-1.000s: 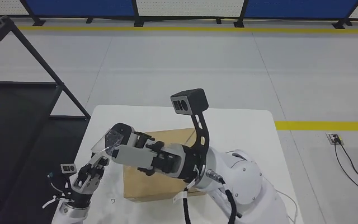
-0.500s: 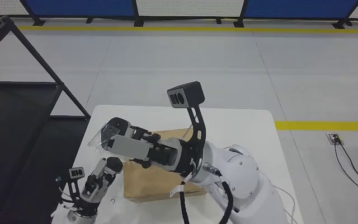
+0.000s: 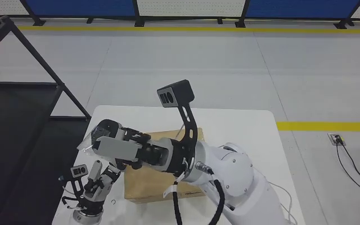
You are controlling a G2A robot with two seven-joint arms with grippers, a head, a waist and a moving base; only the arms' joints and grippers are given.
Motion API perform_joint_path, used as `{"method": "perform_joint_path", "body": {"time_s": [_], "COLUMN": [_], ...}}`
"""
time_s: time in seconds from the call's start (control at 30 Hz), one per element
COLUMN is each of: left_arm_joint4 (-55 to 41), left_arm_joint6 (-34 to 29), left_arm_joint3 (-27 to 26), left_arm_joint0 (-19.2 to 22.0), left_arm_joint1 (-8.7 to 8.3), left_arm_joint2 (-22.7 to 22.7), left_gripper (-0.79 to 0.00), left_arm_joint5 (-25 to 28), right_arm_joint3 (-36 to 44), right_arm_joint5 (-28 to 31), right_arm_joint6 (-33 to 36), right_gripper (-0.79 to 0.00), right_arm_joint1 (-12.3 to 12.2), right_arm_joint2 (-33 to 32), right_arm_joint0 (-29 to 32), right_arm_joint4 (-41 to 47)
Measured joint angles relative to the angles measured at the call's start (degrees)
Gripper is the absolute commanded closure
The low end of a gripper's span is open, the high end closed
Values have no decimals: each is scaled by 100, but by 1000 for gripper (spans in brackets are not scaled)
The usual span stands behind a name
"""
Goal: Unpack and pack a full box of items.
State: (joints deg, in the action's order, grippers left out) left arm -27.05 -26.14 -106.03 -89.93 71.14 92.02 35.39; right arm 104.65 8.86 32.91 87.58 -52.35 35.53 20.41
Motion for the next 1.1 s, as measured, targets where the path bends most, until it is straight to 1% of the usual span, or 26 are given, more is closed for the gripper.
{"method": "perform_joint_path", "body": {"time_s": [0.1, 0.17, 0.33, 0.47, 0.7, 0.77, 0.83, 0.87, 1.0, 1.1], "left_arm_joint4": [148, 164, 206, 213, 168, 159, 140, 132, 144, 209], "left_arm_joint6": [-4, 5, 7, 11, 6, -3, -23, -33, -7, 18], "left_arm_joint3": [52, 71, 86, 83, 93, 92, 82, 77, 72, 80], "left_arm_joint0": [34, 40, 54, 50, -20, -45, -83, -102, -173, -192], "left_arm_joint1": [-1, 2, -1, -6, -16, -20, -26, -29, -46, -63], "left_arm_joint2": [-20, -42, -18, 26, 145, 183, 238, 271, 462, 609], "left_gripper": [-194, -157, -111, -120, -58, -55, -34, 0, 0, 0], "left_arm_joint5": [-8, -5, -39, -55, -32, -22, -30, -43, -127, -284], "right_arm_joint3": [-2, 13, 52, 80, 143, 170, 188, 194, 262, 351], "right_arm_joint5": [14, 19, 9, 17, -19, -57, -165, -235, -532, -723], "right_arm_joint6": [4, -8, 14, -38, -35, -35, 3, 29, 153, 233], "right_gripper": [-785, -785, -785, -785, -785, -785, -785, -785, -785, -785], "right_arm_joint1": [10, 12, 14, 15, 1, -8, -24, -34, -92, -149], "right_arm_joint2": [-19, -49, -110, -181, -327, -374, -428, -460, -661, -898], "right_arm_joint0": [9, 35, 106, 165, 313, 381, 461, 498, 711, 940], "right_arm_joint4": [-4, -21, -41, -90, -116, -145, -170, -196, -287, -334]}}
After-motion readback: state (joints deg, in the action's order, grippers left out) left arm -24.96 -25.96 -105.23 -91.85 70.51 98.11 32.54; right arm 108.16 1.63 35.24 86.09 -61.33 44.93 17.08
